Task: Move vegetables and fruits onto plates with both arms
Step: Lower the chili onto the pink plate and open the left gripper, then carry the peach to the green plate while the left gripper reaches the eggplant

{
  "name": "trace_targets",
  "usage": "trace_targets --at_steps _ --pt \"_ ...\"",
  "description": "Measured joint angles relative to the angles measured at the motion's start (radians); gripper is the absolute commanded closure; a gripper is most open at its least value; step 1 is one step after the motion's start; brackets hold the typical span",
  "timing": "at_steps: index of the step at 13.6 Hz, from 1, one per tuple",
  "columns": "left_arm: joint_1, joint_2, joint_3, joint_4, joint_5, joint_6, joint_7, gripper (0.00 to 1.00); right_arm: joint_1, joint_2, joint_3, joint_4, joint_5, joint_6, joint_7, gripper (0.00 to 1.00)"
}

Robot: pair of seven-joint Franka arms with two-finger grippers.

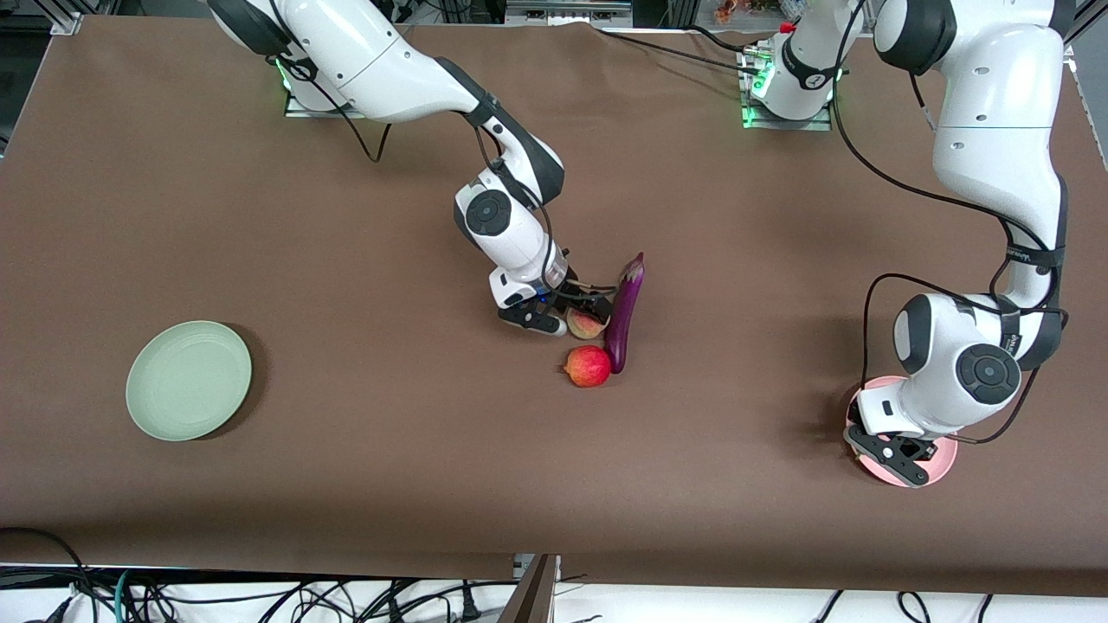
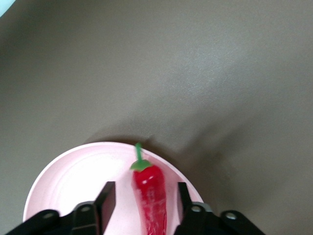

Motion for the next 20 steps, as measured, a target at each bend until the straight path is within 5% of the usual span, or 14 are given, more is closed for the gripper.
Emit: trace_targets --at_steps 3,6,10,13,17,20 --pt "0.003 -0.002 -0.003 0.015 0.0 -0.004 0.0 0.0 0.007 0.005 0.0 0.001 -0.001 0.009 0.0 0.49" --pt "0.002 -0.038 -0.04 0.032 -0.052 -0.14 -0.035 0.0 0.007 0.004 -0.001 0.003 -0.002 0.01 -0.002 0.64" --pt "0.0 -0.125 -0.08 0.035 -0.139 -0.357 -0.123 0.0 -0.001 -0.003 -0.012 0.027 -0.003 -0.004 -0.006 0.67" --pt "0.001 -0.186 -0.133 0.031 -0.182 -0.511 -0.206 0.0 -0.069 -0.081 -0.024 0.064 -0.004 -0.226 -0.062 0.67" --pt "-0.004 -0.249 -0.293 -0.076 -0.185 -0.508 -0.395 0.0 -0.304 -0.223 -0.035 0.072 -0.005 -0.602 -0.452 0.67" --pt "-0.052 -0.255 -0.372 -0.16 -0.185 -0.407 -0.591 0.0 -0.565 -0.24 -0.04 0.068 -0.013 -0.734 -0.882 0.67"
